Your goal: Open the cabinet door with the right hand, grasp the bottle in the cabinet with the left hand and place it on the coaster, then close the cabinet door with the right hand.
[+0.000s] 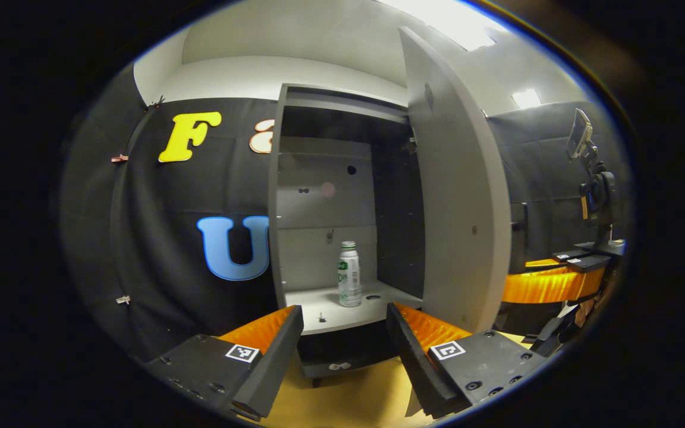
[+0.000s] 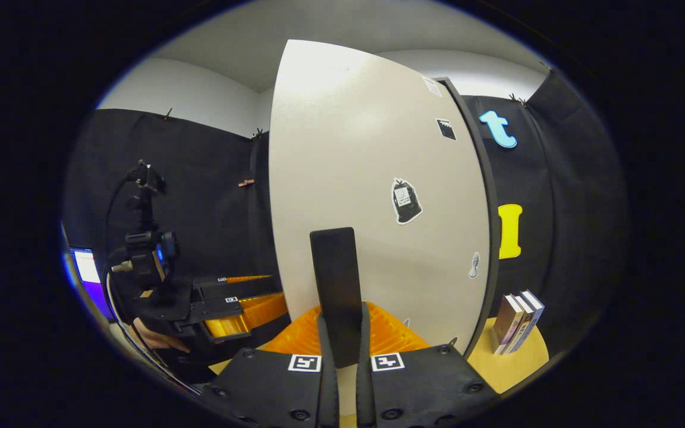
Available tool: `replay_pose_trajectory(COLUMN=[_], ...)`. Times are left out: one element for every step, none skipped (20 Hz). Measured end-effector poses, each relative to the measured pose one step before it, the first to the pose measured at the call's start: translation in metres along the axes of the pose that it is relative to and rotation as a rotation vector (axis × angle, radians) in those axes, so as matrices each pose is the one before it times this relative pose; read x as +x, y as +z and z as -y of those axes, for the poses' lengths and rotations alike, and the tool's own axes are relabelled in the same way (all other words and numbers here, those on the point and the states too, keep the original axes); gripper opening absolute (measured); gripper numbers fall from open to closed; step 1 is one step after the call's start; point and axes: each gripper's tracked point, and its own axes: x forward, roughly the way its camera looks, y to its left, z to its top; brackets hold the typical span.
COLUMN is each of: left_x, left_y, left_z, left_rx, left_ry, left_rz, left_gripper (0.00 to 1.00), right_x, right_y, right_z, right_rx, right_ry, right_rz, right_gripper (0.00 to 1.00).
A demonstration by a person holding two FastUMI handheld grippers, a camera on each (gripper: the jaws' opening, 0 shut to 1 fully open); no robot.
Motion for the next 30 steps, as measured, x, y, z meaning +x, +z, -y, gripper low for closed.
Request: replay_pose_trajectory(left_x=[0.00573,0.00594,0.00547,0.0052,0.00465,0.00449,0.0039,0.00371,0.00379,0.00549,0.00483,0.00456,0.00373,0.00477,0.00417,0.0047,0.00306,0.00253,0.00243,0.00182,0.00101,0.00237,0.00192,0.00174,0.00062,0.00159,0.00162,0.00316,0.0044,0.01001], left_y=[0.00019,-0.0009,0.00058,0.0002,0.00168,0.00109,0.00143,0.00049,0.00073,-0.00064,-0.0009,-0.00106,-0.00049,-0.00043,0.0019,0.00133,0.00172,-0.00063,-0.00033,-0.00198,-0.00071,-0.00222,-0.00087,-0.00204,-0.00135,-0.00117,-0.00069,-0.00106,0.00021,-0.00065], left_z=[0.00612,0.00686,0.00688,0.00702,0.00652,0.00518,0.00334,0.00242,0.00114,0.00146,0.00133,0.00132,0.0019,0.00332,0.00396,0.00436,0.00453,0.00243,0.00208,0.00161,0.00028,0.00027,0.0007,-0.0003,-0.00055,-0.00015,-0.0011,-0.00252,-0.00298,-0.00362], left_rx=[0.00198,0.00166,-0.00104,-0.00224,-0.00026,0.0025,0.00407,0.00449,0.00293,0.00037,-0.00178,-0.0018,-0.00035,0.00257,0.00412,0.00466,0.00444,0.00425,0.00478,0.00525,0.00521,0.00476,0.00429,0.00296,0.00032,-0.0027,-0.00356,-0.0018,0.00082,0.00329], left_ry=[-0.00699,-0.00762,-0.01248,-0.01408,-0.01211,-0.00807,-0.00336,-0.00067,0.00048,0.00005,-0.00071,-0.0007,-0.00176,-0.00427,-0.00295,-0.0066,-0.00859,-0.00499,-0.00182,0.00036,0.00338,0.00201,-0.00003,0.00073,0.0008,0.00025,0.00075,0.00687,0.00948,0.0061], left_rz=[-0.00265,-0.00087,0.00096,0.00226,0.00512,0.00521,0.00429,0.00557,0.00537,0.00336,-0.00014,-0.00098,-0.00085,-0.0004,0.00441,0.00724,0.00684,0.00287,-0.0013,-0.00391,-0.00441,-0.00253,-0.00156,-0.00166,-0.00088,-0.00152,-0.00183,-0.00163,0.00079,0.00226], left_gripper=[0.89,0.89,0.89,0.89,0.89,0.89,0.89,0.89,0.89,0.89,0.89,0.89,0.89,0.89,0.89,0.89,0.89,0.89,0.89,0.92,0.89,0.89,0.89,0.92,0.92,0.92,0.92,0.92,0.89,0.89], right_x=[-0.00738,-0.0064,-0.00526,-0.00488,-0.00498,-0.00495,-0.00458,-0.00445,-0.00543,-0.00404,-0.00195,-0.00202,-0.00219,-0.00209,-0.00158,-0.00096,-0.00073,-0.00165,0.00006,-0.00117,-0.00133,-0.00029,-0.00032,-0.00052,-0.00153,-0.00089,-0.00057,-0.00177,-0.00132,0.00045], right_y=[0.00064,0.00032,0.00101,0.00096,0.00099,0.00031,0.0009,0.00019,0.00104,0.00186,0.00112,0.00121,0.00132,0.00172,-0.00032,0.00151,0.00116,0.00164,0.00201,0.00146,0.00123,0.00075,0.00202,0.0024,0.00285,-0.00025,-0.00189,-0.00051,0.00035,0.00071], right_z=[0.00412,0.00447,0.00477,0.00362,0.00376,0.00439,0.00569,0.0054,0.00598,0.0077,0.00754,0.00695,0.00695,0.00608,0.00578,0.00585,0.00645,0.00614,0.00726,0.00661,0.00707,0.00807,0.00766,0.00911,0.01028,0.00314,-0.00597,-0.00492,-0.00073,0.00048], right_rx=[0.0003,0.00056,-0.00266,-0.00787,-0.00694,-0.00178,-0.00042,0.00217,0.00496,0.00551,-0.00139,-0.0091,-0.00598,0.00433,0.01413,0.01412,0.00656,0.00366,0.00099,0.00003,0.00639,0.00436,-0.00246,-0.00904,-0.00546,0.00536,0.01819,0.01082,-0.00137,-0.00905], right_ry=[-0.0065,-0.00692,-0.00926,-0.00981,-0.01154,-0.01394,-0.01548,-0.01517,-0.01745,-0.02005,-0.0223,-0.01979,-0.02024,-0.01758,-0.01834,-0.01562,-0.01268,-0.01224,-0.01395,-0.01329,-0.01601,-0.01878,-0.02171,-0.02685,-0.01806,0.00161,0.02419,0.01674,0.00888,0.00284], right_rz=[0.00274,-0.00073,0.00021,0.00205,0.00148,0.00172,0.00157,0.00029,0.00175,0.00265,-0.00174,-0.00173,-0.00164,0.00263,-0.00245,0.00272,-0.00049,0.00138,-0.00036,0.0016,0.00028,0.00161,0.0034,0.00363,0.00505,-0.00211,-0.00569,0.00022,-0.00064,0.00132], right_gripper=[0.16,0.15,0.15,0.15,0.15,0.15,0.15,0.15,0.15,0.15,0.15,0.15,0.14,0.14,0.14,0.14,0.14,0.14,0.14,0.14,0.14,0.14,0.14,0.12,0.08,0.08,0.08,0.08,0.08,0.08])
